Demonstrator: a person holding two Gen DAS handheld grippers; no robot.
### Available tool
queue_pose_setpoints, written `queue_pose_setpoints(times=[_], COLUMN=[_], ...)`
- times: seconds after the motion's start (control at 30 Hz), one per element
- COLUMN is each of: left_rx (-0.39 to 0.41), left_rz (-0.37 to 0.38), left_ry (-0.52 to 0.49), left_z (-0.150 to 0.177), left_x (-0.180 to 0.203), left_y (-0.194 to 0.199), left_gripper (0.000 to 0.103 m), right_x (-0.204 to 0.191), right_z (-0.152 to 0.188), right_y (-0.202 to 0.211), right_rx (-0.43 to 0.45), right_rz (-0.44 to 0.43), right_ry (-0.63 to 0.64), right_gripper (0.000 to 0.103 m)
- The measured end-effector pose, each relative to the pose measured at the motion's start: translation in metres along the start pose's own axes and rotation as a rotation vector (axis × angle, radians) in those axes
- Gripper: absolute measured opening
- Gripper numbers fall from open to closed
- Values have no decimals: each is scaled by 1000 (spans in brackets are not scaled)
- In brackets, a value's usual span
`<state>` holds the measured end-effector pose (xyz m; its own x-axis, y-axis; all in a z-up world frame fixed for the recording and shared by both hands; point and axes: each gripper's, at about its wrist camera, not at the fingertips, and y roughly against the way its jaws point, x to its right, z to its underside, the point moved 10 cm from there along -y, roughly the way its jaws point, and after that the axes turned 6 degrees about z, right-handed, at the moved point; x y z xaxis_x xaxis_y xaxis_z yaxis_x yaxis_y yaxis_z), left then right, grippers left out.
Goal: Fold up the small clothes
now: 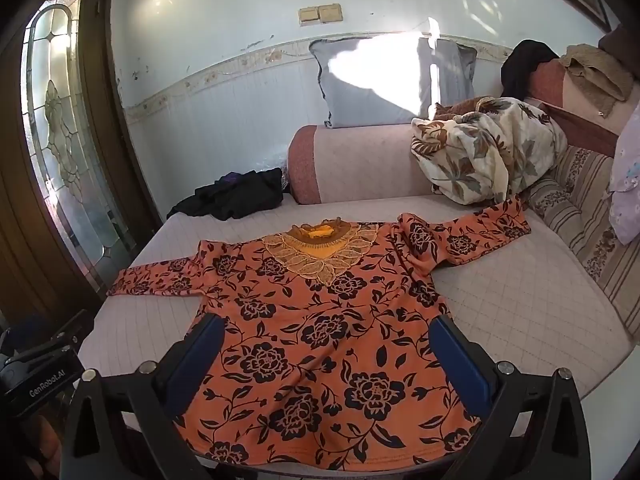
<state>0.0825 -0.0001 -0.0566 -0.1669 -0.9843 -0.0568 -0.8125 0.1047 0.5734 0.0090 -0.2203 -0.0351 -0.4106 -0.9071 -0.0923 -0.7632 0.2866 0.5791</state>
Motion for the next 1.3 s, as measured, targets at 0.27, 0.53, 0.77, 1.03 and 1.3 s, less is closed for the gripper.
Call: queue_pose_setpoints(times=[0.27, 0.53, 0.77, 1.03, 1.3], left_rx=[-10, -15, -15, -9, -8], left_rz=[-8, -12, -16, -16, -3], left_ry=[-1, 0, -4, -7, 14], left_z=[0, 0, 3, 2, 3], left_x=[0, 2, 1, 1, 3], left_y=[-1, -1, -7, -8, -14], left_gripper=[103, 103, 103, 103, 103], right_x=[0, -1, -2, -1, -1], right_z=[1, 3, 6, 7, 8], right_y=[-1, -3, -6, -11, -17], right_rx=[-6, -10, -16, -26, -46], right_rz=[1, 1, 1, 3, 9], right_ry=[2, 8, 8, 10, 12], right_gripper=[103, 103, 103, 103, 103])
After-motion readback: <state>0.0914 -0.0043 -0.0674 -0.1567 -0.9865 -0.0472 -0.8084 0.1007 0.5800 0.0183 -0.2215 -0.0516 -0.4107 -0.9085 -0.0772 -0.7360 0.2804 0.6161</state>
